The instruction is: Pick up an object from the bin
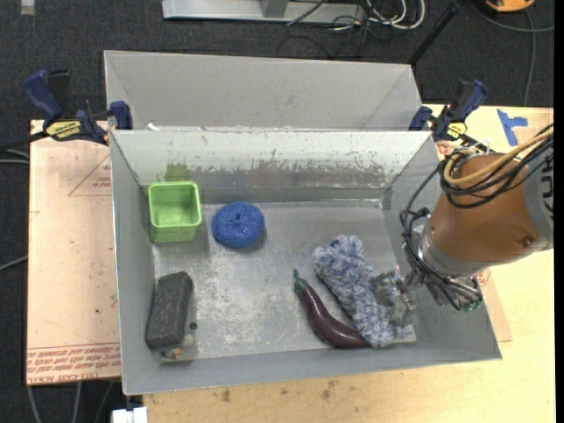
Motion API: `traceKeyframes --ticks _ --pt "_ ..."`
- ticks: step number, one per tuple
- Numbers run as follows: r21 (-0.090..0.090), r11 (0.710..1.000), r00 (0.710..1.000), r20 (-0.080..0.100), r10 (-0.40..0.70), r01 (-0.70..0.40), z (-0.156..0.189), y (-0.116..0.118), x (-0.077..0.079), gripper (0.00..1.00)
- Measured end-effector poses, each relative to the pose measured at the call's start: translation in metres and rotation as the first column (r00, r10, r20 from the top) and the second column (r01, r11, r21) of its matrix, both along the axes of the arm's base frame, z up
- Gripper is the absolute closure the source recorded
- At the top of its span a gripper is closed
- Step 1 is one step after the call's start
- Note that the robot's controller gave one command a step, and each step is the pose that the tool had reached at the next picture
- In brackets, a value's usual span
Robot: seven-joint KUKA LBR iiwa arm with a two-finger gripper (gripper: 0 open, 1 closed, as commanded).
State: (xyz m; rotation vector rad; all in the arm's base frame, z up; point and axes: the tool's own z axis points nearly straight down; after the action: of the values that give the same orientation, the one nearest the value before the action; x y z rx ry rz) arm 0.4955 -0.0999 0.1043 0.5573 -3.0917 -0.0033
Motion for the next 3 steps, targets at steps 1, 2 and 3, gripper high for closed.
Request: traceKeyframes --ticks 1,2,3 --pt "0.0 1.0 1.0 0.001 0.0 0.0 0.013 0.0 0.0 1.0" --pt "-0.001 1.0 1.0 0.003 -0.001 0.001 0.024 0.0 0.001 1.0" --pt "-0.001 1.0 1.0 0.004 -0.001 0.001 0.031 0.0 0.001 1.0"
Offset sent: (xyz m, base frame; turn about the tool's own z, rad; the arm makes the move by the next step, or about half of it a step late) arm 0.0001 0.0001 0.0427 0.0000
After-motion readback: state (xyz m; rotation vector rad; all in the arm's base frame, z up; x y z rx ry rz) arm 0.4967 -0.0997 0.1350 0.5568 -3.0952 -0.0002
